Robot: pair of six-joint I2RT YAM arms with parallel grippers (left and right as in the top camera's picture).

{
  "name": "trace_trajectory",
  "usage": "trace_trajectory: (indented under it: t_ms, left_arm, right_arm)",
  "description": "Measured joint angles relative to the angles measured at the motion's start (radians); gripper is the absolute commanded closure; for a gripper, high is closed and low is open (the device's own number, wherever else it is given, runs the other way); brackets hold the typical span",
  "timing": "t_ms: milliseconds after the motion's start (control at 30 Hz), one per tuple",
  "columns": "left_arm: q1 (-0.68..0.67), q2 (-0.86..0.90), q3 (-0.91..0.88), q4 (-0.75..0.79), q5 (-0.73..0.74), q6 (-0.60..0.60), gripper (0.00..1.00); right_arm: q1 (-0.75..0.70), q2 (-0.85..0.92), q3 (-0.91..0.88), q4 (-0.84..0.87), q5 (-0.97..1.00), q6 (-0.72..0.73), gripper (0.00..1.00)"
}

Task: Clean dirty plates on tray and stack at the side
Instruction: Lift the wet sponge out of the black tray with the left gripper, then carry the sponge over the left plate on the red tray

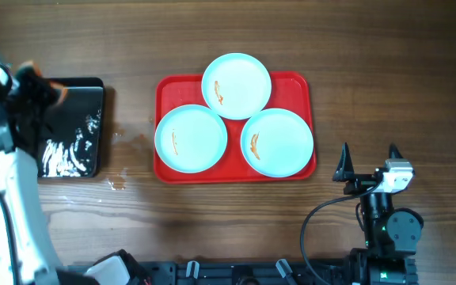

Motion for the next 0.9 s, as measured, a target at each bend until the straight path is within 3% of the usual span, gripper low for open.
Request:
trace_trajectory:
  t_ms: [133, 267, 500, 633, 767, 900]
  left_arm:
    - [0.006, 0.15, -0.09, -0.045, -0.076, 0.013, 0.96]
    - [0.006, 0.19, -0.108, -0.074, -0.06, 0.015, 0.96]
    - [0.005, 0.019, -0.003, -0.058, 0.275, -0.03, 0.96]
    - [-0.034, -0.091, 0.029, -0.187, 0.416, -0.05, 0.96]
    - [-0.122, -0.085, 0.019, -0.31, 0.457, -0.054, 0.96]
    - [-0.264, -0.072, -0.004, -0.329, 0.472, -0.057, 0.96]
  right_arm:
    - [0.0, 0.0, 0.0, 0.0, 0.0, 0.0, 0.0]
    - [0.0, 0.0, 0.0, 0.0, 0.0, 0.0, 0.0]
    - [0.0, 0.0, 0.0, 0.0, 0.0, 0.0, 0.0]
    - [0.0, 0.0, 0.0, 0.0, 0.0, 0.0, 0.0]
    - [0.0, 0.0, 0.0, 0.0, 0.0, 0.0, 0.0]
    - [0.0, 0.0, 0.0, 0.0, 0.0, 0.0, 0.0]
